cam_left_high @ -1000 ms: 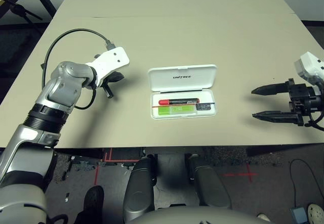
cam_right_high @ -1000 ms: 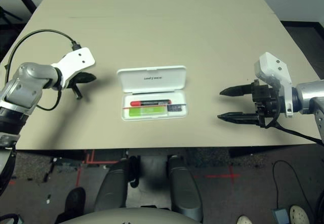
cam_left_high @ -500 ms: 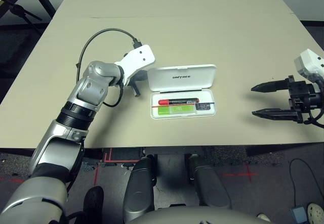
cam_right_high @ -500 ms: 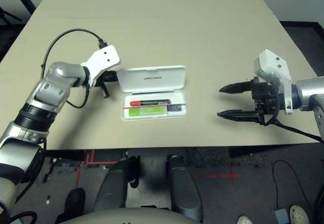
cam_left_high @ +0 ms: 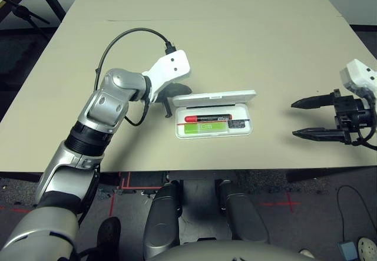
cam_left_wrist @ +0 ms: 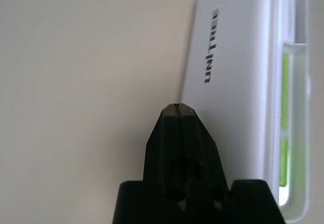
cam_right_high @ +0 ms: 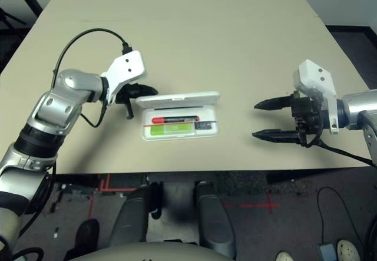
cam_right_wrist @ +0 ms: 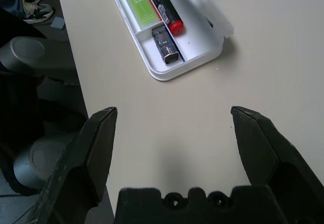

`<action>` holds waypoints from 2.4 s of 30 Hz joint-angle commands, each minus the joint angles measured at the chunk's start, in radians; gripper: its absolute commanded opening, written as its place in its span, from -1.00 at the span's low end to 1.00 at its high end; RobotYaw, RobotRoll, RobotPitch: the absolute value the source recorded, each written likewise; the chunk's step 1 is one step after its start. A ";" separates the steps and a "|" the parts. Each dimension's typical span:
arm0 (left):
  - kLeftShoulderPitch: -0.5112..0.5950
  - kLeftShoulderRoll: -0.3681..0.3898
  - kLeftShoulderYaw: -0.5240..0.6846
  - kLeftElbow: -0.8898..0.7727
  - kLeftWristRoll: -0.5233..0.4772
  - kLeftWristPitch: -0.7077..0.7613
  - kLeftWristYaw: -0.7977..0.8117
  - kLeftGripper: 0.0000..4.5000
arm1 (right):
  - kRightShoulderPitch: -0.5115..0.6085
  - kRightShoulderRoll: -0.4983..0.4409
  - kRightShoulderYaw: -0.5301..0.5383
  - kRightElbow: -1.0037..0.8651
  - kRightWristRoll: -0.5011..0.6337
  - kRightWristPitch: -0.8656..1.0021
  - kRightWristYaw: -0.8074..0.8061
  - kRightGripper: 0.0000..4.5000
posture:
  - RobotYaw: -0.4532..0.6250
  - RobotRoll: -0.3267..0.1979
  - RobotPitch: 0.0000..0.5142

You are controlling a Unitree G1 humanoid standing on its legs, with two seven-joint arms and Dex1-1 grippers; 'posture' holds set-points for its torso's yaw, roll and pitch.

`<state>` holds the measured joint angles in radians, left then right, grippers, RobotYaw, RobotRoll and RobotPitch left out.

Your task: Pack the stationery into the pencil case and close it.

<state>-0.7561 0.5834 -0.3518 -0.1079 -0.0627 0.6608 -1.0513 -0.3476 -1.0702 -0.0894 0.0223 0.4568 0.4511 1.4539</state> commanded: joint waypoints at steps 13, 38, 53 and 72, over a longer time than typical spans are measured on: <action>0.054 -0.051 -0.143 -0.035 -0.006 -0.005 -0.057 -0.99 | 0.017 0.004 0.023 0.005 -0.034 -0.029 -0.004 1.00 | -0.21 0.25 -0.24; 0.157 -0.072 0.091 0.003 -0.079 -0.065 0.081 -0.39 | -0.006 0.162 -0.057 -0.027 0.052 0.032 -0.196 1.00 | -0.21 0.25 -0.21; 0.122 -0.146 0.590 0.309 -0.187 -0.332 0.472 0.99 | -0.094 0.496 -0.133 0.204 -0.092 -0.165 -0.734 1.00 | -0.14 0.25 -0.24; 0.179 -0.102 0.814 0.661 -0.207 -0.719 0.714 0.99 | -0.290 0.514 -0.240 0.701 -0.265 -0.579 -1.219 1.00 | -0.18 0.25 -0.25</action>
<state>-0.5963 0.4719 0.4501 0.5283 -0.2572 -0.0345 -0.3476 -0.6231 -0.5404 -0.2998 0.6791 0.1971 -0.0921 0.2543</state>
